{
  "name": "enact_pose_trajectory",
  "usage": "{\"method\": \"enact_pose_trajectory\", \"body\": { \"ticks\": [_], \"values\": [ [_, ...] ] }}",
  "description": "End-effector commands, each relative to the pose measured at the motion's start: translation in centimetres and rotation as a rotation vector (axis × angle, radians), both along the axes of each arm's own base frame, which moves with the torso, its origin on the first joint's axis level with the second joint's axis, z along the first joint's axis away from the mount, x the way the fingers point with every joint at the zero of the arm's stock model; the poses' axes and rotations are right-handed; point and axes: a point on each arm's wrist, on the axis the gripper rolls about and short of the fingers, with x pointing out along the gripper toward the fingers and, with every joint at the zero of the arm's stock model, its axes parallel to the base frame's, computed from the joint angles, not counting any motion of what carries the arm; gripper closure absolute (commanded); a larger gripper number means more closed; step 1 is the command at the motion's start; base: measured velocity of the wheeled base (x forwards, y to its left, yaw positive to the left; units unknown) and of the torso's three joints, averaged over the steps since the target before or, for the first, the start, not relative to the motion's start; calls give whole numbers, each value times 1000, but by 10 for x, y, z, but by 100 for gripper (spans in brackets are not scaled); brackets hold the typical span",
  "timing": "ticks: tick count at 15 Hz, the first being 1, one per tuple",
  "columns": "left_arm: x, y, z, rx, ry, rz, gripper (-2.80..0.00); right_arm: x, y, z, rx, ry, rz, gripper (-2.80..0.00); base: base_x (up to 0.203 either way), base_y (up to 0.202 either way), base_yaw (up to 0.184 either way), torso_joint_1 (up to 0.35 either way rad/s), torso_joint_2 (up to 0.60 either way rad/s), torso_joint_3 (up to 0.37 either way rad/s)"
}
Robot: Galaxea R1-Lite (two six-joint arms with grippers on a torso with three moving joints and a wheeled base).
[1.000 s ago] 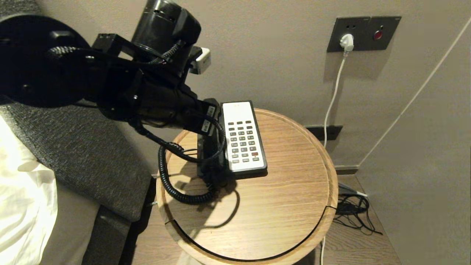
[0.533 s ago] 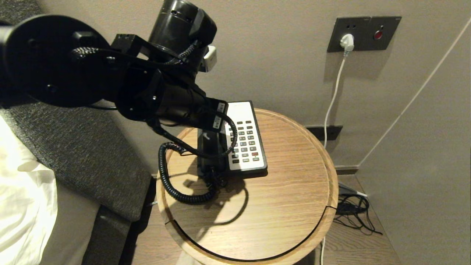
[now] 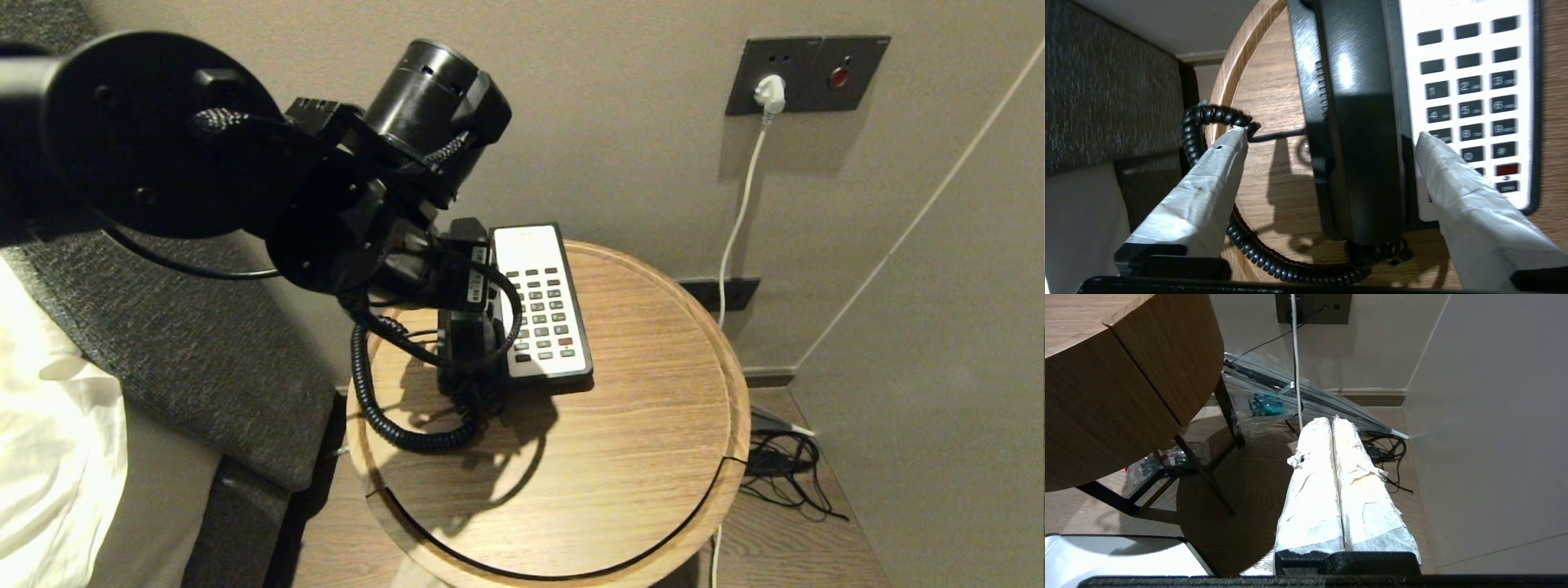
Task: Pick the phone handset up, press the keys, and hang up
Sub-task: Pick up the desk phone handset
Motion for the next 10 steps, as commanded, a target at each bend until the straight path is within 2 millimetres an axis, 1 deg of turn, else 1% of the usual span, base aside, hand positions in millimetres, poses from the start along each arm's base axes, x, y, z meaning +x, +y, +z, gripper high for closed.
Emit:
{"method": "enact_pose_trajectory", "body": {
  "ticks": [1, 2, 6, 10],
  "values": [
    [2, -3, 0, -64, 0, 44, -280, 0, 0, 0, -1, -1, 0, 0, 0, 0, 0, 0, 0, 0],
    [3, -4, 0, -112, 9, 66, -280, 0, 0, 0, -1, -1, 0, 0, 0, 0, 0, 0, 0, 0],
    [10, -13, -10, -163, 37, 108, -280, 0, 0, 0, -1, -1, 0, 0, 0, 0, 0, 0, 0, 0],
    [18, -15, -16, -148, 40, 123, -280, 0, 0, 0, -1, -1, 0, 0, 0, 0, 0, 0, 0, 0]
  ]
}}
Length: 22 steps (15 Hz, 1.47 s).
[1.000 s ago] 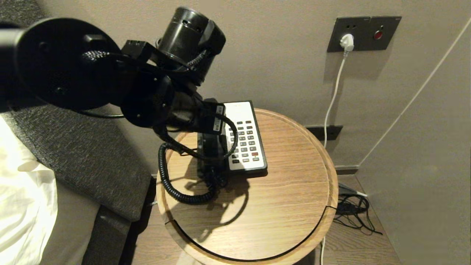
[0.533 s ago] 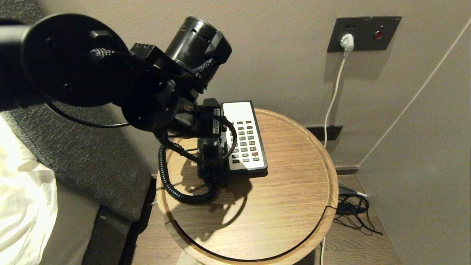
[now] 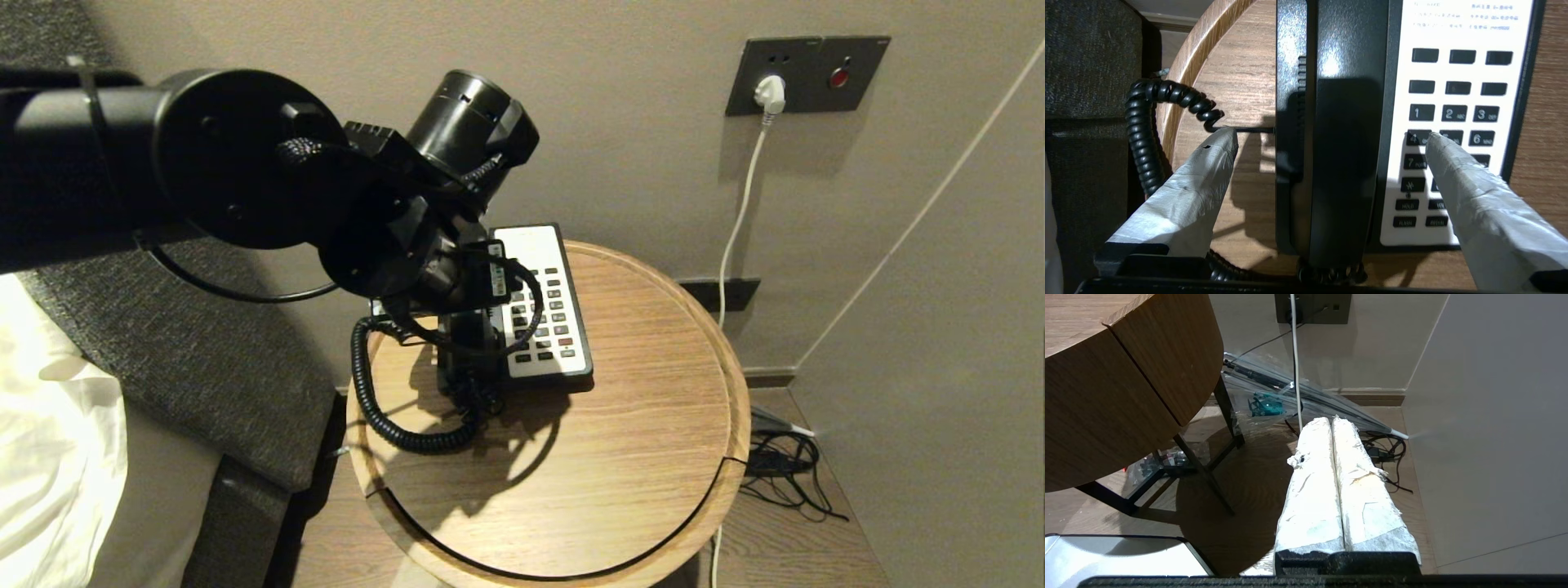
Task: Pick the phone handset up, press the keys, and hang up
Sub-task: Pick up the desk phone handset
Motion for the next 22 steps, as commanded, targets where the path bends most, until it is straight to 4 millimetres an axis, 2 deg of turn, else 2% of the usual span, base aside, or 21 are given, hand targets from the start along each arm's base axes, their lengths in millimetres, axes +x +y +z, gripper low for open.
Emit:
{"method": "enact_pose_trajectory", "body": {
  "ticks": [1, 4, 10, 17, 18, 22],
  "values": [
    [8, 1, -3, 13, 5, 18, -280, 0, 0, 0, -1, -1, 1, 0, 0, 0, 0, 0, 0, 0],
    [15, 5, -4, 30, 2, 26, -280, 0, 0, 0, -1, -1, 1, 0, 0, 0, 0, 0, 0, 0],
    [22, -1, -4, 19, -8, 21, -280, 0, 0, 0, -1, -1, 1, 0, 0, 0, 0, 0, 0, 0],
    [25, -5, -8, 31, 2, 8, -280, 0, 0, 0, -1, -1, 1, 0, 0, 0, 0, 0, 0, 0],
    [25, -5, -9, 47, 5, 1, 0, 0, 0, 0, -1, -1, 1, 0, 0, 0, 0, 0, 0, 0],
    [25, -5, -9, 60, 4, -10, 0, 0, 0, 0, -1, -1, 1, 0, 0, 0, 0, 0, 0, 0]
  ]
}}
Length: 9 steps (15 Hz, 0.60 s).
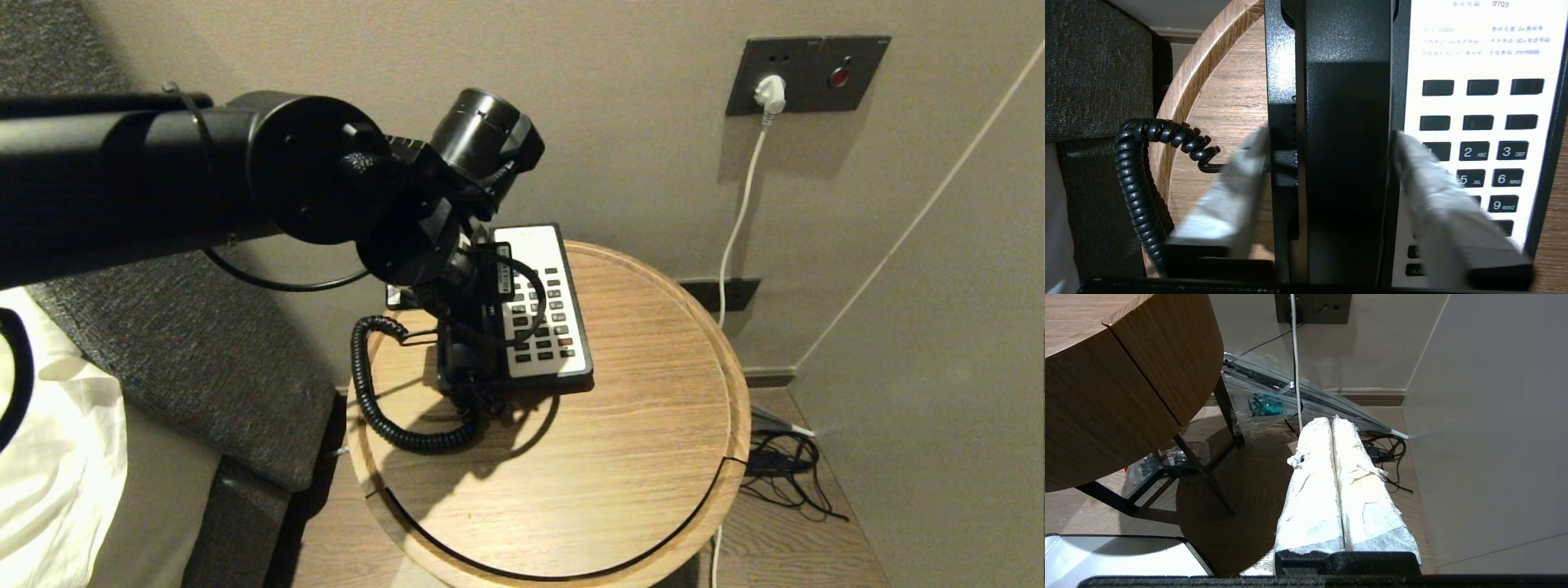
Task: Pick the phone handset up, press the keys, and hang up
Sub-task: Pick up the desk phone handset
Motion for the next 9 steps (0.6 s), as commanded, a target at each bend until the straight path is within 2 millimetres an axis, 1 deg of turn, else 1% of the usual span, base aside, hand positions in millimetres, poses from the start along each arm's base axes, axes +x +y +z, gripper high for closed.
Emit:
{"method": "enact_pose_trajectory", "body": {
  "ticks": [1, 9],
  "values": [
    [0, 0, -1, 5, 4, 6, 0, 0, 0, 0, -1, -1, 0, 0, 0, 0, 0, 0, 0, 0],
    [-4, 0, 1, 1, 2, 3, 0, 0, 0, 0, -1, -1, 0, 0, 0, 0, 0, 0, 0, 0]
  ]
}}
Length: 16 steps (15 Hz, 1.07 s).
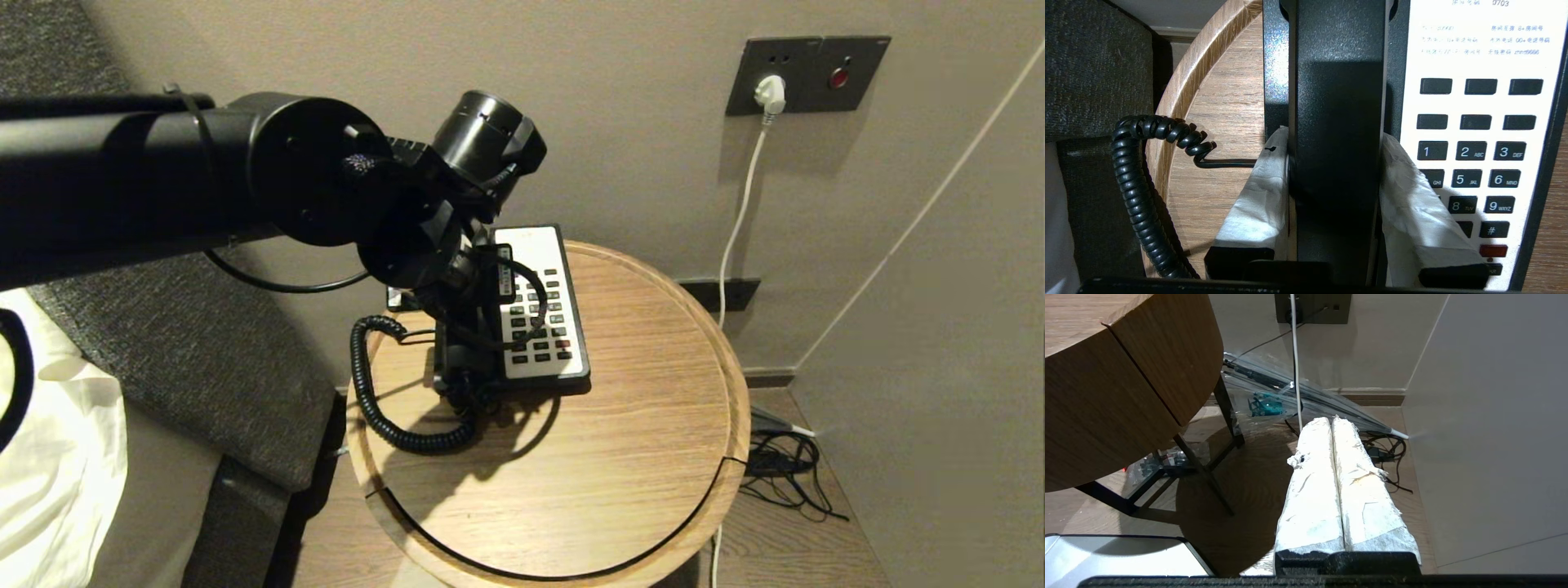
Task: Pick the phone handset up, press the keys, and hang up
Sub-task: Pick up the desk phone handset
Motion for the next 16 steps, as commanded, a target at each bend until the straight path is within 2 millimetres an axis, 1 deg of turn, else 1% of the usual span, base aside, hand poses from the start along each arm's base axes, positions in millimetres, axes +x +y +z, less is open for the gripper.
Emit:
{"method": "enact_pose_trajectory", "body": {
  "ticks": [1, 12, 16],
  "values": [
    [-4, 0, 2, -3, -1, 2, 0, 0, 0, 0, -1, -1, 1, 0, 0, 0, 0, 0, 0, 0],
    [-20, 14, 16, -12, -29, 12, 0, 0, 0, 0, -1, -2, 1, 0, 0, 0, 0, 0, 0, 0],
    [-31, 25, 26, -22, -53, 25, 0, 0, 0, 0, -1, -1, 1, 0, 0, 0, 0, 0, 0, 0]
  ]
}}
